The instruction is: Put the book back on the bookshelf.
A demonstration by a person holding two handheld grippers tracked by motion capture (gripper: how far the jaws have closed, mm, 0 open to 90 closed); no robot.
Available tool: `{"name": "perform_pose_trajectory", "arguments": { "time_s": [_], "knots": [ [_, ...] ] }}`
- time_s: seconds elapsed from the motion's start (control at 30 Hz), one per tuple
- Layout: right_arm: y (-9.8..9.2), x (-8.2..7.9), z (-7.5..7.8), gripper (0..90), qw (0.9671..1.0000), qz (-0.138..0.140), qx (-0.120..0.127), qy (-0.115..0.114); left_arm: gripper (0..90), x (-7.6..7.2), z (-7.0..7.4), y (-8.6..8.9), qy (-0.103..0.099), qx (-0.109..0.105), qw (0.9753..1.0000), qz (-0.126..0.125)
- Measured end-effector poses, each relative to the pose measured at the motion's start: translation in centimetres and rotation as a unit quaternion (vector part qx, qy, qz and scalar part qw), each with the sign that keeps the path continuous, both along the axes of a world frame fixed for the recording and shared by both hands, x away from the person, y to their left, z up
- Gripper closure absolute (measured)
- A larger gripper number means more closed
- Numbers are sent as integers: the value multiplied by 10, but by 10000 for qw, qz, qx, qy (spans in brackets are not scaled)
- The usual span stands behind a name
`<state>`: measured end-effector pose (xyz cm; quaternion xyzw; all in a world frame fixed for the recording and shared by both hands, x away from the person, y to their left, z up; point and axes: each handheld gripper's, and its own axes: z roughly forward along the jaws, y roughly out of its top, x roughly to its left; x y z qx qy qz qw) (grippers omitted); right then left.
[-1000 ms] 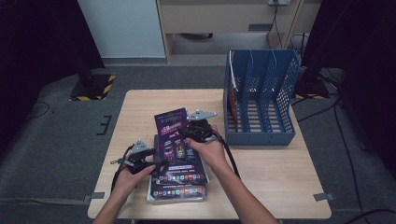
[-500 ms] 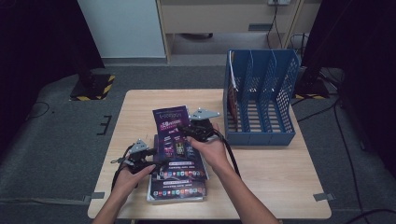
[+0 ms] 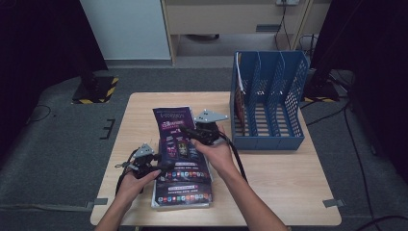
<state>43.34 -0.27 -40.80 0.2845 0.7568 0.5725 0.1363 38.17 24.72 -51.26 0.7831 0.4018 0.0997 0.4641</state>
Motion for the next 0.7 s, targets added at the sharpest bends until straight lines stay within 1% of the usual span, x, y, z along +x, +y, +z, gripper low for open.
{"name": "perform_pose_trajectory", "arguments": {
  "time_s": [0.07, 0.1, 0.13, 0.17, 0.2, 0.23, 0.27, 0.3, 0.33, 0.37, 0.4, 0.57, 0.7],
  "knots": [
    [0, 0, 1, 816, 10000, 45, 71, -36, 310, 0, 0, 1, 20, -36, 10000, -27],
    [0, -1, 2, 817, 9999, 71, 114, -62, 367, 0, 2, 1, 23, -22, 10000, -43],
    [1, -1, 2, 818, 9999, 91, 125, -71, 387, 0, 2, 1, 23, -22, 10000, -43],
    [1, -1, 2, 818, 9999, 91, 125, -71, 387, 1, 3, 2, 33, -10, 10000, -32],
    [1, -1, 2, 819, 9998, 101, 140, -88, 418, 2, 5, 4, 34, -28, 10000, -40],
    [1, -2, 2, 822, 9997, 132, 143, -122, 496, 3, 6, 7, 41, -110, 9999, 14],
    [1, -2, 2, 822, 9997, 132, 143, -122, 543, 3, 6, 7, 41, -110, 9999, 14],
    [0, -2, 2, 822, 9997, 142, 158, -131, 543, 3, 7, 8, 4, -126, 9999, 28],
    [-1, -2, 3, 824, 9996, 137, 167, -165, 610, 3, 9, 9, -33, -128, 9999, 47],
    [-1, -2, 3, 824, 9996, 137, 167, -165, 628, 3, 9, 9, -33, -128, 9999, 47],
    [-1, -2, 3, 824, 9996, 146, 170, -177, 641, 3, 11, 9, -35, -80, 10000, 41],
    [-3, -2, 4, 823, 9995, 188, 159, -208, 694, 3, 13, 9, -85, -52, 9999, 61],
    [-7, -2, 6, 823, 9994, 215, 163, -212, 733, 2, 18, 13, -197, -35, 9998, 92]
  ]
}}
